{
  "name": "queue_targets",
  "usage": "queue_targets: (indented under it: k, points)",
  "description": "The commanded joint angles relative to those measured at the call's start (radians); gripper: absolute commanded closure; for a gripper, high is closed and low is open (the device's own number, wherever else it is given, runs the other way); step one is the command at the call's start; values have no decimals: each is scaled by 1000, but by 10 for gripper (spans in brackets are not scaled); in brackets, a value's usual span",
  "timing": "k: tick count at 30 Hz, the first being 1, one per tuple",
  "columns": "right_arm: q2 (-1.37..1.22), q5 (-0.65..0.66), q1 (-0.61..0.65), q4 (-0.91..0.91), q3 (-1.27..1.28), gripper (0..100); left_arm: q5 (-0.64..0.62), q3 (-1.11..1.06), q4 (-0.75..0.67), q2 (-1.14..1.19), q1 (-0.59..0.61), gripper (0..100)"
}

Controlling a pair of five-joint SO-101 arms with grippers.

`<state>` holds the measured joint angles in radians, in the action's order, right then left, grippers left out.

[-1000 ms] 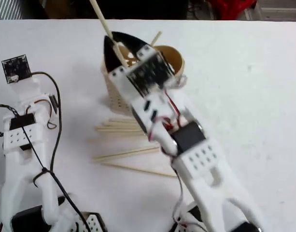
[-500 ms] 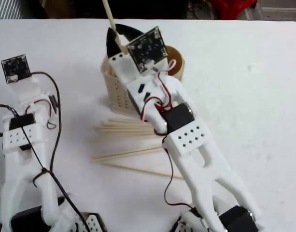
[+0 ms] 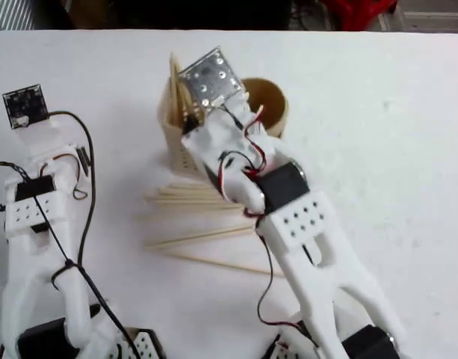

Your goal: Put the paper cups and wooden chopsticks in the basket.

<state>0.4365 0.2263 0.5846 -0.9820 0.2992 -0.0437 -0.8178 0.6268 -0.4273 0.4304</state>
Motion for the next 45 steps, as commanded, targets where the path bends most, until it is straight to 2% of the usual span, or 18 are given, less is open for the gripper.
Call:
queue_targets:
  k: [1, 3, 6, 12, 24, 37, 43, 45]
  points:
    - [1, 126, 76, -202, 38, 807, 9, -12, 26, -27, 8, 876]
    - [5, 216, 160, -234, 140, 805, 8, -38, 28, -27, 8, 876]
    - [5, 301, 245, -188, 328, 804, 9, -66, 23, -27, 15, 876]
    - [5, 387, 239, -48, 534, 804, 11, -91, 23, -27, 15, 876]
    - [-4, 365, -42, -97, 166, 804, 11, -89, 23, -27, 15, 876]
    - [21, 321, -53, -183, 109, 804, 12, -91, 23, -27, 15, 876]
    - [323, 222, -58, -280, 110, 807, 115, -69, 40, -38, 10, 876]
    - [438, 224, -62, -357, 114, 808, 140, -11, 121, -38, 7, 876]
